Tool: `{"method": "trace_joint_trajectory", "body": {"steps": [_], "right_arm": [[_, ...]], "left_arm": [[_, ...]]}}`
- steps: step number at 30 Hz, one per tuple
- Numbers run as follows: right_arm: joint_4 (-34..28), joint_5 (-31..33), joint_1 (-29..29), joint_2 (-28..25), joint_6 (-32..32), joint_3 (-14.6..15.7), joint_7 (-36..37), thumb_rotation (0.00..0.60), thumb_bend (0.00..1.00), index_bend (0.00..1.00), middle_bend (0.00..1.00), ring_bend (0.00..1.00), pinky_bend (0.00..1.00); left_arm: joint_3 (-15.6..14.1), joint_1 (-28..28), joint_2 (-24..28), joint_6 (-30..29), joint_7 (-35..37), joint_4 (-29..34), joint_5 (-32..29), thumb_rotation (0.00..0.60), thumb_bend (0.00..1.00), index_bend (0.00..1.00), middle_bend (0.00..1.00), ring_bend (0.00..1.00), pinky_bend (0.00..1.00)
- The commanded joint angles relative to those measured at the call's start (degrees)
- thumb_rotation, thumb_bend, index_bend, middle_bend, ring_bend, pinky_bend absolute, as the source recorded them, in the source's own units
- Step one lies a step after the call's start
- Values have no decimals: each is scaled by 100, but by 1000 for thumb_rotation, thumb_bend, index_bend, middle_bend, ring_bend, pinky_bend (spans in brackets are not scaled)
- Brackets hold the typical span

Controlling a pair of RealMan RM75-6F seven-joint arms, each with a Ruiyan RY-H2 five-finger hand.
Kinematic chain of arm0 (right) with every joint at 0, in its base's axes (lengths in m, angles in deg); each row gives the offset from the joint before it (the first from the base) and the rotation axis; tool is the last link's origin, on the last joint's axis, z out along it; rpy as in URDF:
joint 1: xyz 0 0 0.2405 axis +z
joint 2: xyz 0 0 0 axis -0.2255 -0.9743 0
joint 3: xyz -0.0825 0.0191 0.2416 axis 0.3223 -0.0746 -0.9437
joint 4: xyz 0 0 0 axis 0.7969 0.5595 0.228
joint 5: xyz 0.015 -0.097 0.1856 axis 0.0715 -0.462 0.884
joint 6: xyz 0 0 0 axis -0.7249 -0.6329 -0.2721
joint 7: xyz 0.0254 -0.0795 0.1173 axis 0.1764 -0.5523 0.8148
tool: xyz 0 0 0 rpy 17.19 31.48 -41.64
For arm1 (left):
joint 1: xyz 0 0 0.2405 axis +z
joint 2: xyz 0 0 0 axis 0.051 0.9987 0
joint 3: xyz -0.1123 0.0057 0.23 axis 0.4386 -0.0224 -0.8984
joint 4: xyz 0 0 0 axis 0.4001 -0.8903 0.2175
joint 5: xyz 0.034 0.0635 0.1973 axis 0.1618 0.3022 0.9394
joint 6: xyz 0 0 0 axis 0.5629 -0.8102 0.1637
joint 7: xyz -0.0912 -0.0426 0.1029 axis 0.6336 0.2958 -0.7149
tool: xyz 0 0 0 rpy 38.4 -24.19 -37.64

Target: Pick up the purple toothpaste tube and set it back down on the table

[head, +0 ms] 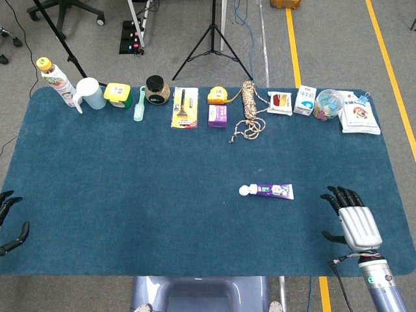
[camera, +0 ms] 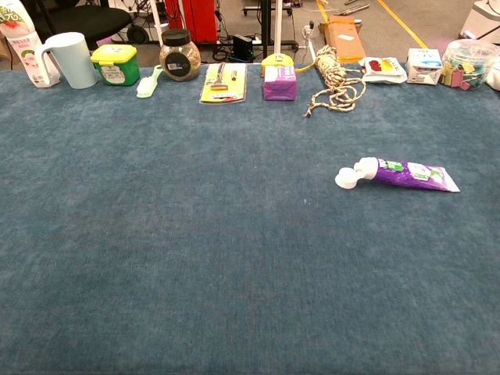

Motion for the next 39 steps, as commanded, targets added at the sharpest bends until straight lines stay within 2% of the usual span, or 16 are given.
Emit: {"method": "trace_joint_trajectory", "body": {"steps": [1, 17, 26, 33, 39], "right_arm": [[-3, 4, -4, 5, 0, 5, 1, 600, 71, 232, 145, 99, 101], [46, -30, 15, 40, 17, 16, 161, 600, 72, 219, 145, 99, 107], [106, 10, 110, 136, 152, -21, 294, 600, 72, 202, 145, 109, 230], [96, 80, 392, 265, 491, -158, 419, 600, 72, 181, 145, 139, 277], [196, 265, 814, 497, 1023, -356, 537, 600, 72, 183, 147, 143, 280]], "left_arm": [[-7, -6, -6, 15, -7, -3, 5, 421, 415, 217, 173, 174, 211], [56, -17, 114, -94, -34, 123, 63, 420, 415, 216, 173, 174, 211], [95, -76, 207, -88, -87, 245, 119, 421, 415, 217, 173, 174, 211], [140, -149, 309, -36, -164, 384, 126, 421, 415, 217, 173, 171, 211], [225, -228, 392, 8, -224, 513, 77, 423, 415, 216, 173, 171, 211]]}}
